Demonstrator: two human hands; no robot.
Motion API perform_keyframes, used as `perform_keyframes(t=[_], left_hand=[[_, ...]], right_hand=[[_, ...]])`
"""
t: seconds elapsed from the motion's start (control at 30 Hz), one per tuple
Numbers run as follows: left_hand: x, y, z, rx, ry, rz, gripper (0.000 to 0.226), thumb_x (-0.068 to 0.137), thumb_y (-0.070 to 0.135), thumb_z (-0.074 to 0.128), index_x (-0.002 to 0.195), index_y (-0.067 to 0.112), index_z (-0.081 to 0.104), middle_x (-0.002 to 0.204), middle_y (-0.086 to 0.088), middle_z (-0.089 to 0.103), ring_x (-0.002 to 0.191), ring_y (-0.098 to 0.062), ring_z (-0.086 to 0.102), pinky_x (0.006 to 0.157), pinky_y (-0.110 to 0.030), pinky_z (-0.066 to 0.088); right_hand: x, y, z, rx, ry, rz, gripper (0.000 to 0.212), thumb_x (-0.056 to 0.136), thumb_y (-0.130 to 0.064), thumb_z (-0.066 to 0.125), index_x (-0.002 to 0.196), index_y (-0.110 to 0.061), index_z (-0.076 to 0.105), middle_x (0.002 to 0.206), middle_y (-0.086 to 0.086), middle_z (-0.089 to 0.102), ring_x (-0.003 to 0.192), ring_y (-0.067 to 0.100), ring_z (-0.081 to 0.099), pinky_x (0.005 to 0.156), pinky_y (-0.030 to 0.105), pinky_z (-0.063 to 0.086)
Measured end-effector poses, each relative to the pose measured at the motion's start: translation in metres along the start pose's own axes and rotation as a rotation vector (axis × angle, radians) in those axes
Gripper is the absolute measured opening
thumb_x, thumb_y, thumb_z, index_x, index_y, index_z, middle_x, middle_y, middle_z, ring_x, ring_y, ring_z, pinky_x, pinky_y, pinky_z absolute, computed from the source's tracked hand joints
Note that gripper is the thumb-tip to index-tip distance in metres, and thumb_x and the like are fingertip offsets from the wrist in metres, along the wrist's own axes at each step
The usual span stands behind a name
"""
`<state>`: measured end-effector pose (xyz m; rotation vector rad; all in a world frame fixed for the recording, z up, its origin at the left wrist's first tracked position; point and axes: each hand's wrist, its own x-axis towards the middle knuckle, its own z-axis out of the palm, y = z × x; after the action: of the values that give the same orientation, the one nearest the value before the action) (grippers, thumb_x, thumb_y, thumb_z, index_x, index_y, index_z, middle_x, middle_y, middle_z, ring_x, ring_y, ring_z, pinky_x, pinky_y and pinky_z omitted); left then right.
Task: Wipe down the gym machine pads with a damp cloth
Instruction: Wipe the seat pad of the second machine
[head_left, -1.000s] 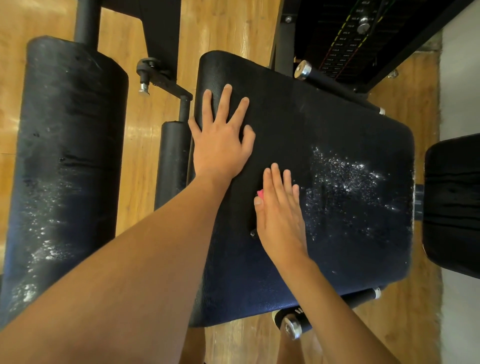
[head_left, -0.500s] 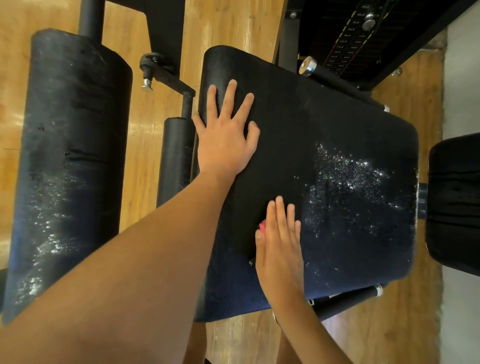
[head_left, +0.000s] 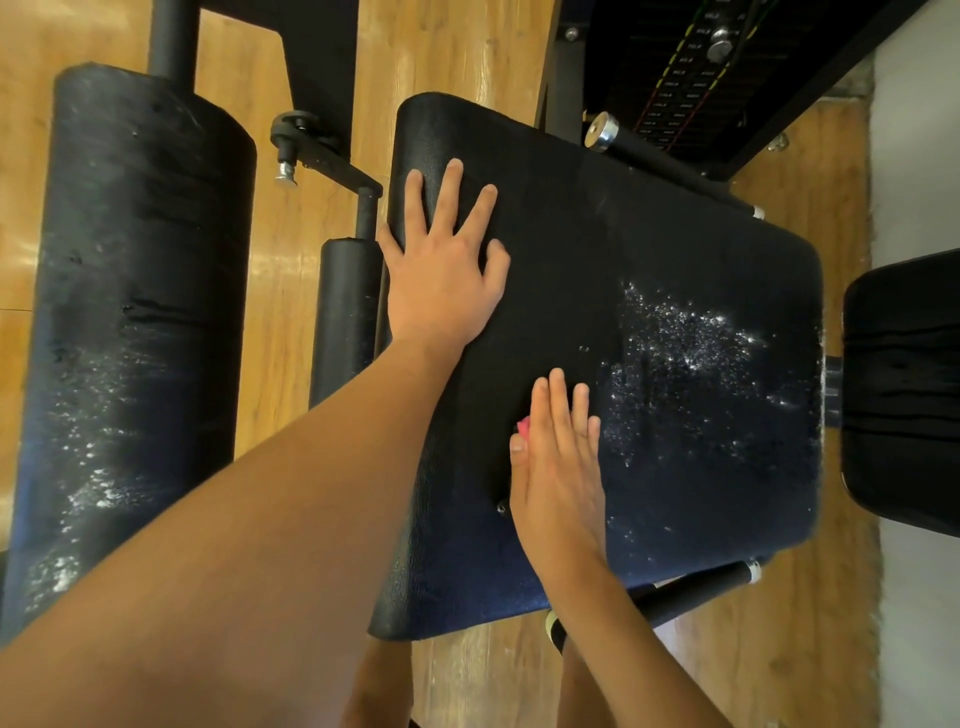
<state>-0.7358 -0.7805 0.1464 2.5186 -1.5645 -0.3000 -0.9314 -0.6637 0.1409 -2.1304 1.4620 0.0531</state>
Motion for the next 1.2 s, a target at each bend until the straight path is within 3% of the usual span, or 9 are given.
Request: perform_keyframes(t=[0.13, 0.33, 0.47, 0.73, 1.2], left_hand=[[0.000, 0.002, -0.002, 0.019, -0.038, 0.017, 0.055, 0.106, 0.046, 0.027, 0.160, 0.034, 0.028, 0.172, -0.001, 0.008, 0.158, -0.033, -0.004, 0.120, -0.072, 0.011], [-0.022, -0.002, -0.010, -0.004, -0.128, 0.060, 0.057, 0.105, 0.044, 0.037, 0.159, 0.031, 0.030, 0.172, -0.004, 0.006, 0.158, -0.034, -0.005, 0.118, -0.074, 0.008], [-0.053, 0.003, -0.003, 0.149, -0.091, 0.067, 0.062, 0.106, 0.053, 0.023, 0.164, 0.032, 0.014, 0.173, -0.002, -0.002, 0.157, -0.034, -0.009, 0.121, -0.069, 0.007], [-0.051, 0.002, 0.004, 0.165, -0.058, 0.072, 0.063, 0.103, 0.054, 0.018, 0.163, 0.031, 0.018, 0.172, -0.004, 0.005, 0.158, -0.036, -0.003, 0.121, -0.069, 0.010], [-0.053, 0.005, 0.001, 0.150, -0.053, 0.061, 0.061, 0.104, 0.052, 0.021, 0.162, 0.031, 0.022, 0.172, -0.003, 0.007, 0.158, -0.035, -0.002, 0.122, -0.068, 0.009]], right_hand=[[-0.018, 0.005, 0.003, -0.019, -0.016, 0.023, 0.056, 0.108, -0.038, 0.010, 0.158, -0.018, 0.000, 0.168, -0.003, -0.007, 0.156, 0.019, -0.012, 0.125, 0.039, -0.004], [-0.021, 0.004, 0.004, -0.012, -0.017, 0.035, 0.055, 0.109, -0.036, 0.014, 0.157, -0.019, -0.005, 0.167, -0.005, -0.012, 0.154, 0.017, -0.018, 0.126, 0.035, -0.010], [-0.021, 0.002, 0.004, 0.000, -0.010, 0.037, 0.056, 0.111, -0.032, 0.023, 0.159, -0.018, 0.000, 0.167, -0.004, -0.010, 0.155, 0.019, -0.014, 0.127, 0.037, -0.007], [-0.067, 0.007, 0.020, -0.024, -0.027, 0.063, 0.056, 0.107, -0.035, 0.016, 0.158, -0.014, 0.007, 0.167, 0.001, 0.000, 0.157, 0.026, -0.001, 0.126, 0.044, 0.007], [-0.051, 0.006, 0.014, 0.053, 0.009, 0.037, 0.054, 0.109, -0.036, 0.012, 0.159, -0.016, 0.005, 0.168, -0.003, -0.003, 0.158, 0.022, -0.006, 0.127, 0.037, -0.004]])
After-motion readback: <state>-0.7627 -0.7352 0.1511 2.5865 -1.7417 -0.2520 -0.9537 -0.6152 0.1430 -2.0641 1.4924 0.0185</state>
